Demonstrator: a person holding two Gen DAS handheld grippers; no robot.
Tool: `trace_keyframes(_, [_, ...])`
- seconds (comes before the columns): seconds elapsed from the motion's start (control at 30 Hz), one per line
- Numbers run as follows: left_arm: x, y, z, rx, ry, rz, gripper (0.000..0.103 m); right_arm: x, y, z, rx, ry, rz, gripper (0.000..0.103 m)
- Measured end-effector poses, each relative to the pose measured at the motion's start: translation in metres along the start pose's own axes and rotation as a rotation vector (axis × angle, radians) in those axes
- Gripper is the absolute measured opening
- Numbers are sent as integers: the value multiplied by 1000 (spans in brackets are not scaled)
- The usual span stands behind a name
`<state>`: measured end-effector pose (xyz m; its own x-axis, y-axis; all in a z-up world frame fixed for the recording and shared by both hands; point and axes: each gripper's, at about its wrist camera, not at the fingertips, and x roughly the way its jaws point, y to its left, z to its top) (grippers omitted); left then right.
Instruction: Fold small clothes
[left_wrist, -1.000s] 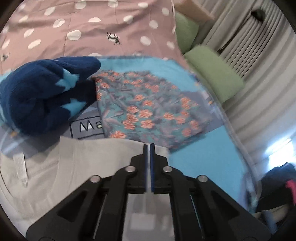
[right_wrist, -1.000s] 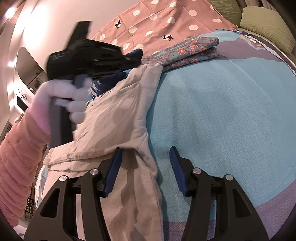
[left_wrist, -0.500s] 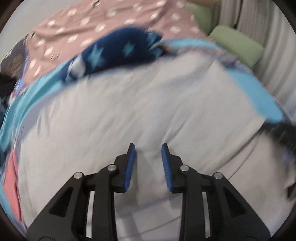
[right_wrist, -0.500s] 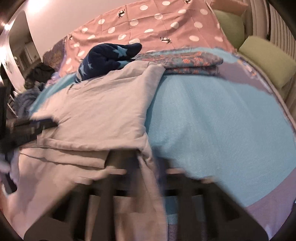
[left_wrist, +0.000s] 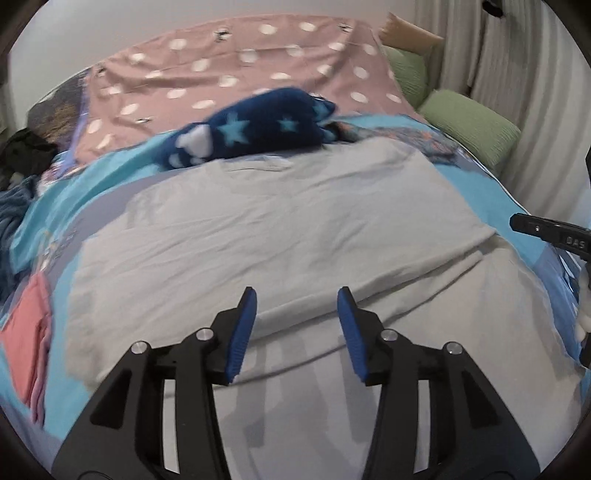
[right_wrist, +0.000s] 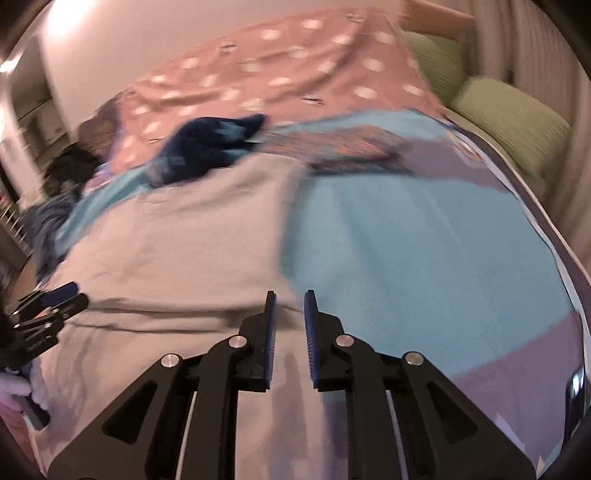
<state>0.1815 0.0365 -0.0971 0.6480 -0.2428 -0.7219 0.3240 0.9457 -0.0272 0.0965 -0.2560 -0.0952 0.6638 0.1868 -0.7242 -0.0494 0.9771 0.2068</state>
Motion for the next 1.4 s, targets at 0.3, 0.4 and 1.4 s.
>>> trace_keyframes(0.3, [-2,80,-36,-207,59,28,47,66,17,-7,-64,144,42,15])
trace_keyframes(0.4, [-15,74,-39,-173,50,86,47,44,13,-10,-58,156,11,15])
trace_keyframes(1.4, [-210,73,-260,-411,85,-221,58,-162,-72,-225,229,136,311,34])
